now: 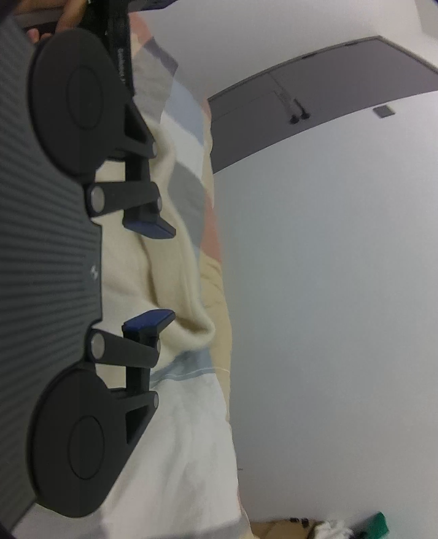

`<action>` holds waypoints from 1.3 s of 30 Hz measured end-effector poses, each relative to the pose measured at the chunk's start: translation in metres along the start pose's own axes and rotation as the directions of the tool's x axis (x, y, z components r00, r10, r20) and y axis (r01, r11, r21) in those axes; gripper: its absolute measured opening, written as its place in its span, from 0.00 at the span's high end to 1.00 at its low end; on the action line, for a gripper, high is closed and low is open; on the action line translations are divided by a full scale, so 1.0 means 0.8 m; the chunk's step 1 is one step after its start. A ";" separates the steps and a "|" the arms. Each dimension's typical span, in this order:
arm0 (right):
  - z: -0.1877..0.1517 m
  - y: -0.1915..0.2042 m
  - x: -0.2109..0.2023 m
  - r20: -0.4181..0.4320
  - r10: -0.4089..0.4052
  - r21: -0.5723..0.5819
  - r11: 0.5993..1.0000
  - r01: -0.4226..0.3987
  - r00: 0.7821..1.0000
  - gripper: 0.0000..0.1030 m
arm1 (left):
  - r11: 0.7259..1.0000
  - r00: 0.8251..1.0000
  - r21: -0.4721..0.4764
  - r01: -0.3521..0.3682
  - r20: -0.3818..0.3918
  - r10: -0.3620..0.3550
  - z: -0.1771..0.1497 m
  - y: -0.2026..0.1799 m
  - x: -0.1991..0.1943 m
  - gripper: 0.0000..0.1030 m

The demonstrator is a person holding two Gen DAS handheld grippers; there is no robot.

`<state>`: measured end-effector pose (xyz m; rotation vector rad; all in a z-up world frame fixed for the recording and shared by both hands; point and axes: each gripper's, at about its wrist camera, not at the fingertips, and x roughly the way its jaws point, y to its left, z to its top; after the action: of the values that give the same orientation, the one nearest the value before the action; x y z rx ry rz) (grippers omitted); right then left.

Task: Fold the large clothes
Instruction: 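Lower the sweater onto the quilt and open both tools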

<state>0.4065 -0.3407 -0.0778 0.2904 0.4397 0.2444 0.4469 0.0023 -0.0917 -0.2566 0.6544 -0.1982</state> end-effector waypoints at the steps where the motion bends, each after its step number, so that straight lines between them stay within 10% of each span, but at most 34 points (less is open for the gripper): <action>1: -0.002 0.007 -0.022 0.006 -0.005 -0.009 1.000 0.005 1.000 0.52 | 1.000 1.000 0.004 -0.010 0.009 0.010 -0.006 0.000 -0.023 0.40; 17: -0.088 0.077 -0.276 -0.112 -0.096 -0.072 0.993 0.088 0.989 0.41 | 0.992 0.990 0.006 -0.129 -0.064 0.129 -0.117 0.054 -0.301 0.39; 25: -0.146 0.084 -0.301 -0.223 -0.084 -0.066 0.995 0.071 0.971 0.39 | 0.984 0.968 -0.032 -0.174 -0.189 0.165 -0.171 0.095 -0.308 0.38; 39: -0.212 0.092 -0.246 -0.359 -0.187 -0.217 0.970 0.113 0.914 0.40 | 0.907 0.911 0.288 -0.306 -0.190 0.367 -0.189 0.087 -0.267 0.51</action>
<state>0.1454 -0.2918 -0.1258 0.0151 0.8122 0.1896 0.1941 0.0980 -0.1054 0.1327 0.8948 0.0263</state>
